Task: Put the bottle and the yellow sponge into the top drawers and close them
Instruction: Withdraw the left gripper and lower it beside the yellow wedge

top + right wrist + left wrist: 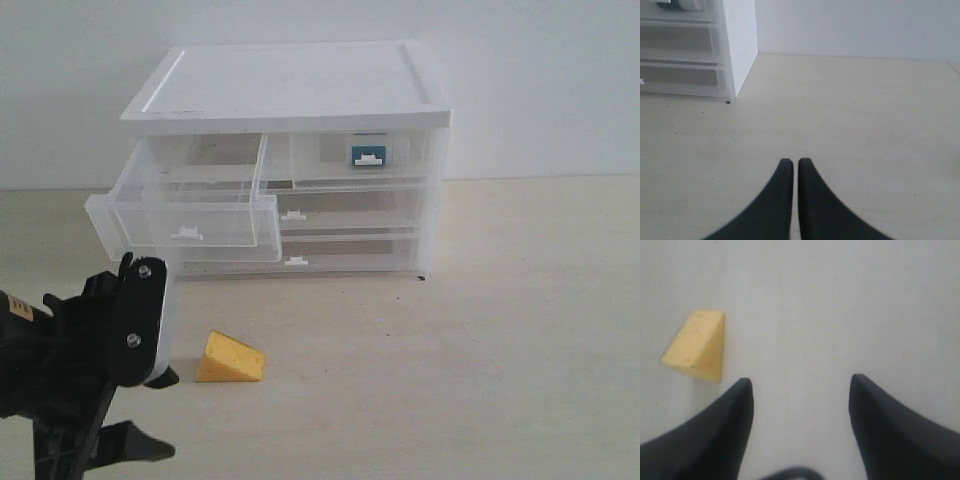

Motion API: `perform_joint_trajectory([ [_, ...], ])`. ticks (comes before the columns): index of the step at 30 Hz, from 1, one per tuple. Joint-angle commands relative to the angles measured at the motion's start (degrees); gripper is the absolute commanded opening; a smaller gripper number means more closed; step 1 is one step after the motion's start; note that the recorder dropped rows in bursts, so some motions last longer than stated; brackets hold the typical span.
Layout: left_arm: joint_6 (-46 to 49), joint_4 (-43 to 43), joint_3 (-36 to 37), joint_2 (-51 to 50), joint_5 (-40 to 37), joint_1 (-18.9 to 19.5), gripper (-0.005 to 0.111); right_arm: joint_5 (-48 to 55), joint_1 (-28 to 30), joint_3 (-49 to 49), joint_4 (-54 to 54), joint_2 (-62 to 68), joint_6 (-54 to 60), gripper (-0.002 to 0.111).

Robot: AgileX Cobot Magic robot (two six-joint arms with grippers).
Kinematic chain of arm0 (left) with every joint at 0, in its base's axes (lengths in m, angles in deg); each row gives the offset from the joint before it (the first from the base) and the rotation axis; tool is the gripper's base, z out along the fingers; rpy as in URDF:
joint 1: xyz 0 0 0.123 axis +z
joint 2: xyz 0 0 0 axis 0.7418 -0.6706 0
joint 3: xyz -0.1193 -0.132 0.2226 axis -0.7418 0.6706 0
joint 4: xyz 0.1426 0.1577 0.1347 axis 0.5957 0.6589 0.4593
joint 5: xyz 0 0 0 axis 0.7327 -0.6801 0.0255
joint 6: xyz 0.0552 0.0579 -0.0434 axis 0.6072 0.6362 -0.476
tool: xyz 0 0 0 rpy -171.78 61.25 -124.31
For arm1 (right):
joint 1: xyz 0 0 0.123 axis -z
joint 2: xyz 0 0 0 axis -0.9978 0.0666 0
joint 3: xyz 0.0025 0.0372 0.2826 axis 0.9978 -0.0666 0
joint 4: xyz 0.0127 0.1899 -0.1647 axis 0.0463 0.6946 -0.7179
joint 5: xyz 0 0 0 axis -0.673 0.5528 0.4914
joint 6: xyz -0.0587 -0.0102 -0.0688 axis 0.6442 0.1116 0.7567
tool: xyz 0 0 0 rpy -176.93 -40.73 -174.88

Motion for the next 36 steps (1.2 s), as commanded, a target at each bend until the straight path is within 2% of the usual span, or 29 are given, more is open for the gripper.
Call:
perform_joint_trajectory([
  [1, -0.7, -1.8, 0.3, 0.6, 5.8, 1.2, 0.051, -0.5, 0.1, -0.2, -0.3, -0.3, 0.0, 0.001],
  [3, 2.5, -3.0, 0.7, 0.6, 5.8, 3.1, 0.051, -0.5, 0.1, -0.2, -0.3, -0.3, 0.0, 0.001],
  [5, 9.2, -8.7, 1.8, 0.5, 5.5, 5.3, 0.051, -0.5, 0.1, -0.2, -0.3, -0.3, 0.0, 0.001],
  [6, 19.5, -18.2, 3.4, 0.4, 4.5, 7.8, 0.051, -0.5, 0.1, -0.2, -0.3, -0.3, 0.0, 0.001],
  [7, 24.4, -22.7, 4.2, 0.3, 4.1, 9.0, 0.051, -0.5, 0.1, -0.2, -0.3, -0.3, 0.0, 0.001],
  [9, 41.7, -38.9, 6.3, 0.1, 3.2, 12.1, 0.052, -0.5, 0.1, -0.2, -0.3, -0.3, 0.0, 0.001],
  [10, 42.3, -42.8, 6.5, -0.2, 1.6, 13.9, 0.054, -0.5, 0.1, -0.2, -0.3, -0.3, 0.0, 0.001],
  [12, 42.3, -42.9, 6.5, -2.1, -2.5, 16.2, 0.054, -0.5, 0.1, -0.2, -0.3, -0.3, 0.0, 0.001],
  [16, 42.3, -43.0, 6.1, -5.8, -1.6, 16.2, 0.054, -0.5, 0.1, -0.2, -0.3, -0.3, 0.0, 0.001],
  [22, 39.7, -52.5, 5.3, -7.1, 0.0, 16.2, 0.054, -0.5, 0.1, -0.2, -0.3, -0.3, 0.0, 0.001],
  [24, 33.6, -49.9, 5.3, -5.9, -5.1, 15.9, 0.054, -0.5, 0.1, -0.2, -0.3, -0.3, 0.0, 0.001],
  [25, 33.6, -48.0, 5.3, -5.4, -8.0, 15.9, 0.053, -0.5, 0.1, -0.2, -0.3, -0.3, 0.0, 0.001],
  [27, 33.6, -44.3, 5.3, -3.4, -11.0, 13.7, 0.052, -0.5, 0.1, -0.2, -0.3, -0.3, 0.0, 0.001],
  [28, 32.0, -42.0, 5.3, -1.8, -10.7, 10.6, 0.052, -0.5, 0.1, -0.2, -0.3, -0.3, 0.0, 0.001],
  [29, 31.1, -40.8, 5.3, -0.9, -9.5, 8.8, 0.052, -0.5, 0.1, -0.2, -0.3, -0.3, 0.0, 0.001],
  [30, 27.6, -38.7, 5.4, 0.9, -4.9, 5.4, 0.052, -0.5, 0.1, -0.2, -0.3, -0.3, 0.0, 0.001],
  [32, 20.5, -35.1, 5.4, 2.3, 4.2, 1.7, 0.052, -0.5, 0.1, -0.2, -0.3, -0.3, 0.0, 0.001],
  [35, 13.6, -33.3, 5.9, 2.3, 13.3, 0.0, 0.052, -0.5, 0.1, -0.2, -0.3, -0.3, 0.0, 0.001],
  [36, 7.4, -26.4, 5.9, 2.3, 15.5, -1.3, 0.052, -0.5, 0.1, -0.2, -0.3, -0.3, 0.0, 0.001],
])
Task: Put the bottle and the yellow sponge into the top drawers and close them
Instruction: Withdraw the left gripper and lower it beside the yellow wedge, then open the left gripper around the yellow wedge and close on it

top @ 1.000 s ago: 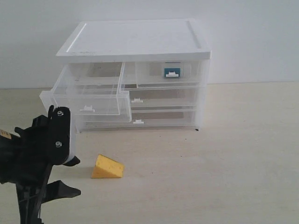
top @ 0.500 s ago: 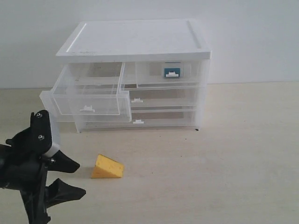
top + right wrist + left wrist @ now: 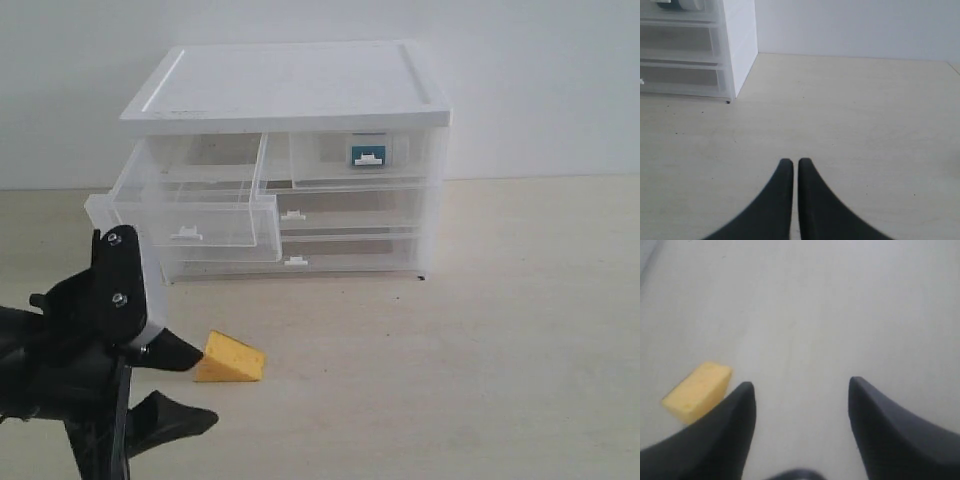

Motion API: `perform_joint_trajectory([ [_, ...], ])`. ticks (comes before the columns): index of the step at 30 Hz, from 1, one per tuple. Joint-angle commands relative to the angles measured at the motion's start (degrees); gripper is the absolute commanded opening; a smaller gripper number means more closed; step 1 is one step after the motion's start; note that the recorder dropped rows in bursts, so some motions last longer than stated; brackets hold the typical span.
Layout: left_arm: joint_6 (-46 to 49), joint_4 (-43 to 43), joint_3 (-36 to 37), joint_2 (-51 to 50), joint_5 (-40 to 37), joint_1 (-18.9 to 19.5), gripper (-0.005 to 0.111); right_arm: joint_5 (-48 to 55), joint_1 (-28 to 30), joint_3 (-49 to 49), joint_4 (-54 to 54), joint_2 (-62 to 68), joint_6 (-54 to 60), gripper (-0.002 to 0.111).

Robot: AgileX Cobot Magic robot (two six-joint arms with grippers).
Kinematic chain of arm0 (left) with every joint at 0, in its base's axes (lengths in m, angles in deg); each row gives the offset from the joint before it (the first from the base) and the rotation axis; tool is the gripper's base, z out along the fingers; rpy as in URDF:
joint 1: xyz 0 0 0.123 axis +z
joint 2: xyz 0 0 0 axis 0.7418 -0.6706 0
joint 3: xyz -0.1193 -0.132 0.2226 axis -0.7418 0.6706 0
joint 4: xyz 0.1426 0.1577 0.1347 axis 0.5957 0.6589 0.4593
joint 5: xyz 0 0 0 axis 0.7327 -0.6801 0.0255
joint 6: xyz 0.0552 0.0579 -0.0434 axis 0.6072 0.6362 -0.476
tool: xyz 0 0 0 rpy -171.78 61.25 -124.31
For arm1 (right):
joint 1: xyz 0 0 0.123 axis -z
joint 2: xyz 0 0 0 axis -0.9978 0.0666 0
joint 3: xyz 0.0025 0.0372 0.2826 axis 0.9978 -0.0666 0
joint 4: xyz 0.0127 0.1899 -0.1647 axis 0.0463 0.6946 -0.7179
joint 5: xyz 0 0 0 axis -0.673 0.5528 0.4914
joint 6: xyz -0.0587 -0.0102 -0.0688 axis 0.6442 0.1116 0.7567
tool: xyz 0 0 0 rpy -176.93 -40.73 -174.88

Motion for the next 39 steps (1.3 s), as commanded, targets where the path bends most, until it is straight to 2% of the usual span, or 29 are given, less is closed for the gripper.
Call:
perform_joint_trajectory([
  [1, -18.3, 15.3, 0.3, 0.4, 10.1, -3.5, 0.052, -0.5, 0.1, -0.2, -0.3, -0.3, 0.0, 0.001],
  [4, -34.3, 41.4, 1.0, 0.4, 10.2, -7.3, 0.053, -0.5, 0.1, -0.2, -0.3, -0.3, 0.0, 0.001],
  [5, -36.7, 46.7, 1.8, 0.4, 11.2, -7.9, 0.053, -0.5, 0.1, -0.2, -0.3, -0.3, 0.0, 0.001],
  [8, -45.4, 58.2, 5.5, 0.4, 18.5, -8.7, 0.054, -0.5, 0.1, -0.2, -0.3, -0.3, 0.0, 0.001],
  [13, -66.1, 72.1, 11.5, 0.4, 39.5, -8.5, 0.067, -0.5, 0.1, -0.2, -0.3, -0.3, 0.0, 0.001],
  [17, -78.6, 78.1, 14.0, -0.1, 51.7, -4.8, 0.071, -0.5, 0.1, -0.2, -0.3, -0.3, 0.0, 0.001],
  [20, -87.7, 85.5, 14.3, -1.9, 52.2, -0.1, 0.071, -0.5, 0.1, -0.2, -0.3, -0.3, 0.0, 0.001],
  [24, -99.2, 95.8, 14.3, -5.4, 56.8, 3.3, 0.071, -0.5, 0.1, -0.2, -0.3, -0.3, 0.0, 0.001],
  [26, -100.2, 101.4, 14.3, -7.6, 60.4, 4.9, 0.071, -0.5, 0.1, -0.2, -0.3, -0.3, 0.0, 0.001],
  [30, -101.0, 106.0, 12.8, -12.3, 61.4, 9.3, 0.071, -0.5, 0.1, -0.2, -0.3, -0.3, 0.0, 0.001],
  [35, -107.6, 117.1, 10.1, -17.9, 67.6, 14.9, 0.071, -0.5, 0.1, -0.2, -0.3, -0.3, 0.0, 0.001],
  [39, -109.2, 122.8, 7.6, -21.3, 70.5, 17.3, 0.071, -0.5, 0.1, -0.2, -0.3, -0.3, 0.0, 0.001],
])
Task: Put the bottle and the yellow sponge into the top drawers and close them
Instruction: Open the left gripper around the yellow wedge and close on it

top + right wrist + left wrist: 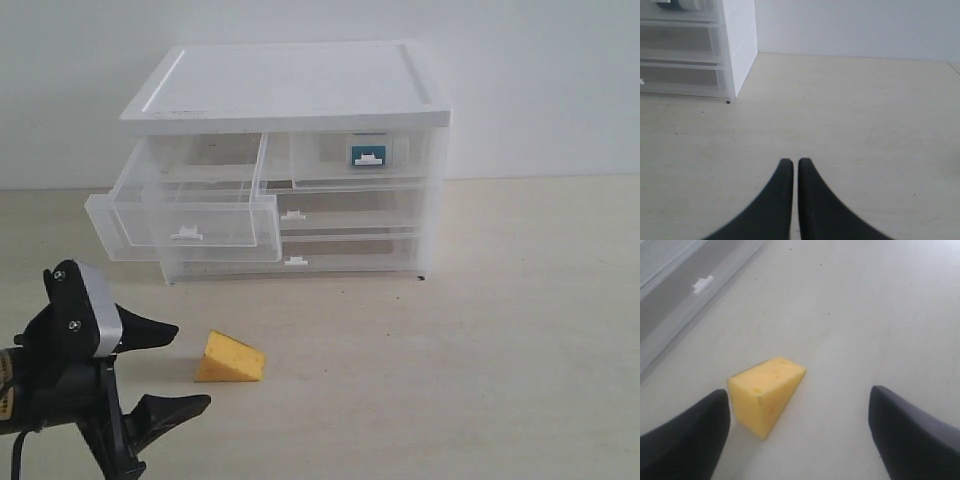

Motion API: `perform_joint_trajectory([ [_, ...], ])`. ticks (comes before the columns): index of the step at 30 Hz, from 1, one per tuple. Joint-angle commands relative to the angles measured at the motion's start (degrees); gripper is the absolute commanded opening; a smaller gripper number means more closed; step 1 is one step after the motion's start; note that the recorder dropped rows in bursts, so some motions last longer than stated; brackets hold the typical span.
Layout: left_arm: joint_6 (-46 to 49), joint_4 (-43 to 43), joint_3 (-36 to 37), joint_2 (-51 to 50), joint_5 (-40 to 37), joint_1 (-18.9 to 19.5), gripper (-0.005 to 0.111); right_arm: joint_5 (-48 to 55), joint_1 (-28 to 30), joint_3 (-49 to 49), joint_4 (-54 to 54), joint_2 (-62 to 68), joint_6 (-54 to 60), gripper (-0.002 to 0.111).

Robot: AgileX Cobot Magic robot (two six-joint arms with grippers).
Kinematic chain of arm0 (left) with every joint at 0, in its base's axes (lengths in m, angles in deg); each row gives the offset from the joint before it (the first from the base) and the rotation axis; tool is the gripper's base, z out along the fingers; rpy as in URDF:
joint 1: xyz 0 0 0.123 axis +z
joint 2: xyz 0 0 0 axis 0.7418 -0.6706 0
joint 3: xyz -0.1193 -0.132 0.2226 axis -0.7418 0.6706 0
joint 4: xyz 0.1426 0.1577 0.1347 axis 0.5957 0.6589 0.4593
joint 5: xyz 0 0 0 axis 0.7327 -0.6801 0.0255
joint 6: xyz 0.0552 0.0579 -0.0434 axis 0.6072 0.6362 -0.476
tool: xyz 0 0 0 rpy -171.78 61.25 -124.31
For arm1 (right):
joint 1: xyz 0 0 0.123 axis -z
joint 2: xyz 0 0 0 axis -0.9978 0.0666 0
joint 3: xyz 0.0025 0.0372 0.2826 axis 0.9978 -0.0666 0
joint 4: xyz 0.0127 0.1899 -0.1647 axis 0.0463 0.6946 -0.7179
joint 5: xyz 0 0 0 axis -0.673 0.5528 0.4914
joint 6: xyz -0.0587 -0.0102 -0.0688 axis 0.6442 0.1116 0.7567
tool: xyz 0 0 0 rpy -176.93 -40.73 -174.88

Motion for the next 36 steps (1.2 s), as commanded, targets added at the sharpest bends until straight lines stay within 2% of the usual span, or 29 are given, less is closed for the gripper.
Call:
perform_joint_trajectory([
  [1, -3.8, 7.4, -2.9, -3.5, 3.5, 2.2, 0.071, -0.5, 0.1, -0.2, -0.3, -0.3, 0.0, 0.001],
  [4, -5.1, 10.5, -4.9, -6.1, 3.7, 2.8, 0.071, -0.5, 0.1, -0.2, -0.3, -0.3, 0.0, 0.001],
  [14, -4.8, 11.0, -8.2, -11.1, 9.7, 5.7, 0.071, -0.5, 0.1, -0.2, -0.3, -0.3, 0.0, 0.001],
  [18, -5.1, 14.3, -10.2, -13.7, 9.6, 5.7, 0.071, -0.5, 0.1, -0.2, -0.3, -0.3, 0.0, 0.001],
  [36, -5.3, 17.7, -16.0, -20.5, 11.1, 5.7, 0.069, -0.5, 0.1, -0.2, -0.3, -0.3, 0.0, 0.001],
])
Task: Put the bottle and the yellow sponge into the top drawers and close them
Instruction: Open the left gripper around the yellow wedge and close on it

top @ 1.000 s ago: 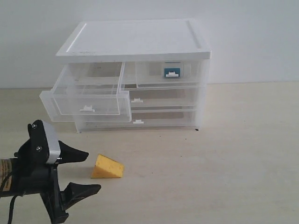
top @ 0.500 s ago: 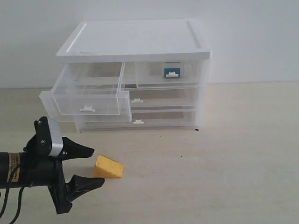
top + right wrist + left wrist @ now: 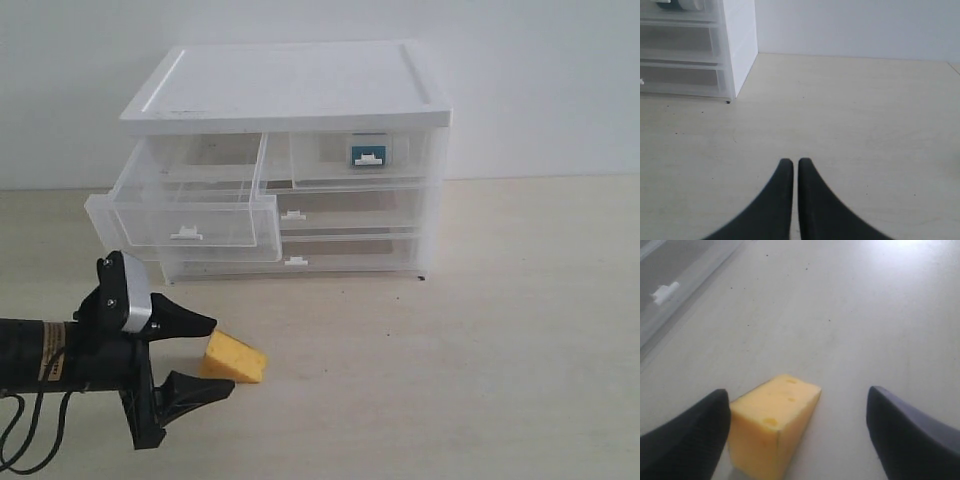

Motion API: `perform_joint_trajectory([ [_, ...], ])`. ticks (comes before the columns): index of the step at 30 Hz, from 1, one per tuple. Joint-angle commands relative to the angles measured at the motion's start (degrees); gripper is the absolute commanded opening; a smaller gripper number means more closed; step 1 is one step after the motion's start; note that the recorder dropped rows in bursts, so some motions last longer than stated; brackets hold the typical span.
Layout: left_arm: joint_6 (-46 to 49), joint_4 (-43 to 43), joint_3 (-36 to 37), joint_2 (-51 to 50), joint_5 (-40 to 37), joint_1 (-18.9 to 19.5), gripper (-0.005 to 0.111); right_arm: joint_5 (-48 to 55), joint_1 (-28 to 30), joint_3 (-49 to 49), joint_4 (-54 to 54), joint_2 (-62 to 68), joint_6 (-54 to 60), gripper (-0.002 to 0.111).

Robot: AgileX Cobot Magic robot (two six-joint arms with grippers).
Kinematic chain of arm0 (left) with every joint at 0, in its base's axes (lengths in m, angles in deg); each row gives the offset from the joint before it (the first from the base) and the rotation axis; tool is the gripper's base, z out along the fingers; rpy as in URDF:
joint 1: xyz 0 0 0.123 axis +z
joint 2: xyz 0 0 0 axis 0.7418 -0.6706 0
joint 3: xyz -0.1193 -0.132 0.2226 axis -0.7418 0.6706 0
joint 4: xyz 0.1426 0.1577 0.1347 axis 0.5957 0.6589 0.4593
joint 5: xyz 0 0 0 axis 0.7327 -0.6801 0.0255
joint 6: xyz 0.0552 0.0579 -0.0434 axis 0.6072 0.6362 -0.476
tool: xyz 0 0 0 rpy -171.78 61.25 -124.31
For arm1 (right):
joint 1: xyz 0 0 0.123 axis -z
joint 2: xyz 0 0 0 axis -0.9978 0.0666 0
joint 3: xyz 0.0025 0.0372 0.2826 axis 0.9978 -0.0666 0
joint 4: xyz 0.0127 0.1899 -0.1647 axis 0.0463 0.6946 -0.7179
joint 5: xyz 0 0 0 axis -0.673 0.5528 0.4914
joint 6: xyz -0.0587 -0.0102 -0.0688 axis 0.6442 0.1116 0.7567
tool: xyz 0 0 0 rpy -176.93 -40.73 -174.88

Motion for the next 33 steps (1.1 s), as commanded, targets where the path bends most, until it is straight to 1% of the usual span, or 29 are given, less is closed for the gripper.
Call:
perform_joint_trajectory([
  [1, -0.7, 1.7, -1.1, -1.5, 0.7, 0.2, 0.069, -0.5, 0.1, -0.2, -0.3, -0.3, 0.0, 0.001],
  [7, -0.7, 1.8, -2.5, -3.8, 1.2, 0.2, 0.069, -0.5, 0.1, -0.2, -0.3, -0.3, 0.0, 0.001],
  [20, -0.3, 1.8, -2.7, -3.9, 1.8, 0.2, 0.069, -0.5, 0.1, -0.2, -0.3, -0.3, 0.0, 0.001],
  [23, -1.9, 2.9, -2.7, -3.9, 2.1, 0.2, 0.069, -0.5, 0.1, -0.2, -0.3, -0.3, 0.0, 0.001],
  [25, -3.1, 3.8, -2.7, -3.9, 2.1, 0.2, 0.067, -0.5, 0.1, -0.2, -0.3, -0.3, 0.0, 0.001],
  [30, -6.2, 9.6, -2.7, -3.9, 4.1, 0.2, 0.051, -0.5, 0.1, -0.2, -0.3, -0.3, 0.0, 0.001],
  [33, -10.4, 11.7, -2.7, -3.9, 4.6, 0.2, 0.050, -0.5, 0.1, -0.2, -0.3, -0.3, 0.0, 0.001],
])
